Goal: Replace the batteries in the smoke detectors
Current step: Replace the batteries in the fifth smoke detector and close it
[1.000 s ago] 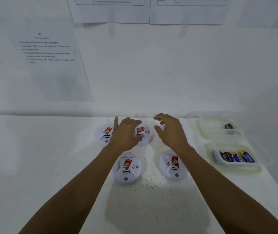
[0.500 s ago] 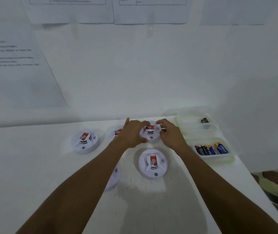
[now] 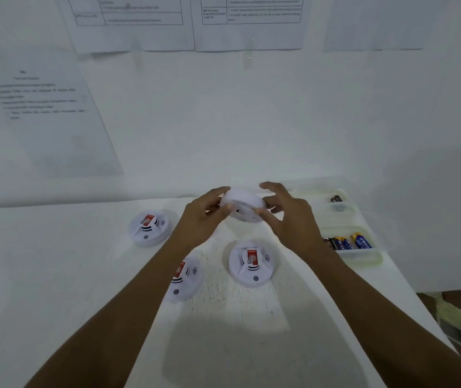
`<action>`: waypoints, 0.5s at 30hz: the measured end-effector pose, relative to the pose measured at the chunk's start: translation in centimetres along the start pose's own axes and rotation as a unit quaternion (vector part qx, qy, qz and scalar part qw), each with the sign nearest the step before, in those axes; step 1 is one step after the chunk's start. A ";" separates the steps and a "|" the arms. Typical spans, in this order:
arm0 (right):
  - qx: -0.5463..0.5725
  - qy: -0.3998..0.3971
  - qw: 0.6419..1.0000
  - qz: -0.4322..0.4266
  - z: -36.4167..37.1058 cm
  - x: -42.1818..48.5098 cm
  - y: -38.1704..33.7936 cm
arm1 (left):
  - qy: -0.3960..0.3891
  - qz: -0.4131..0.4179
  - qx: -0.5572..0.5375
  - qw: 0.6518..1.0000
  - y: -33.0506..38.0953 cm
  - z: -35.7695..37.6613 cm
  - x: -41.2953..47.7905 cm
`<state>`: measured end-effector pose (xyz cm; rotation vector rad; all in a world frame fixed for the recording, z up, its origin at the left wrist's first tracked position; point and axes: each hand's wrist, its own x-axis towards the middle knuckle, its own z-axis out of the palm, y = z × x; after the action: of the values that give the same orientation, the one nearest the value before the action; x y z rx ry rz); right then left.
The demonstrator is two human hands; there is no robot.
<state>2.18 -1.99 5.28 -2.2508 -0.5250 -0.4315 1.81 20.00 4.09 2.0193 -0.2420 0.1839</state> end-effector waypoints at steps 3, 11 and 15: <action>0.146 0.045 0.984 0.092 -0.5 -0.7 -0.6 | 0.003 0.014 -0.031 0.999 0.6 0.6 -2.3; 0.306 -0.046 0.935 0.176 -1.5 -3.6 -1.8 | 0.008 0.036 -0.011 0.999 1.2 2.0 -4.8; 0.330 -0.089 0.922 0.179 -2.2 -4.5 -2.0 | -0.040 0.031 -0.020 0.998 2.0 2.0 -5.5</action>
<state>-3.00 -3.49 5.83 -1.6744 -0.2759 0.1335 -3.97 17.88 3.62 1.9822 -0.3572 0.1363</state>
